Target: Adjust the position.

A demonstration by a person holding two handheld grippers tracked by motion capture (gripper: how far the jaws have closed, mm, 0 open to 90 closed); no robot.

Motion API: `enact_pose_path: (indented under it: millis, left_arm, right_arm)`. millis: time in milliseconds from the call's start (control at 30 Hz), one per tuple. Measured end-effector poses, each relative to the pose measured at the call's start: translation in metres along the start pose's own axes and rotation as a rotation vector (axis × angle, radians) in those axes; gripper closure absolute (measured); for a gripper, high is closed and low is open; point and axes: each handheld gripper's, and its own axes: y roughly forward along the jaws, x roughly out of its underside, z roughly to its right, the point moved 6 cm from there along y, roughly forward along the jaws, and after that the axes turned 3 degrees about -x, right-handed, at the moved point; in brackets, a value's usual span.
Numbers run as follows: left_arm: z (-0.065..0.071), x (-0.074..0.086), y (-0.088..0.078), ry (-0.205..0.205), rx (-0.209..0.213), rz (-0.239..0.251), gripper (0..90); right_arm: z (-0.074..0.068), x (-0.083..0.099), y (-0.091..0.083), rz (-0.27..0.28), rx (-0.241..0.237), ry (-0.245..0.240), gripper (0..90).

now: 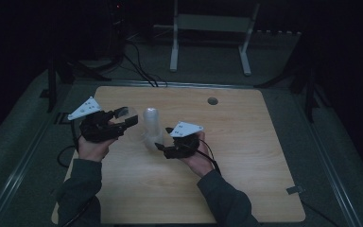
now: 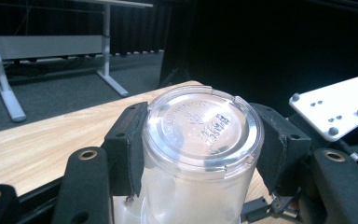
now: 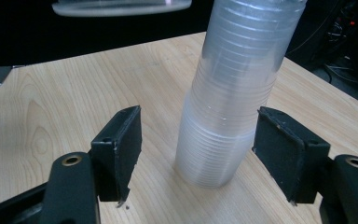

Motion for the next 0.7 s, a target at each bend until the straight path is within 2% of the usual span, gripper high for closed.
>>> enact_pose_path:
  millis: [400, 600, 700]
  left_arm:
    - [-0.005, 0.021, 0.002, -0.047, 0.004, -0.004, 41.6]
    - [-0.009, 0.032, 0.003, -0.086, 0.006, -0.003, 41.6]
    - [-0.009, 0.035, 0.003, -0.091, 0.004, -0.008, 41.6]
  right_arm:
    - [-0.002, -0.005, -0.008, 0.039, -0.01, 0.005, 31.8]
    - [-0.004, -0.007, -0.009, 0.052, -0.022, 0.005, 31.3]
    - [-0.005, -0.008, -0.009, 0.056, -0.027, 0.005, 30.9]
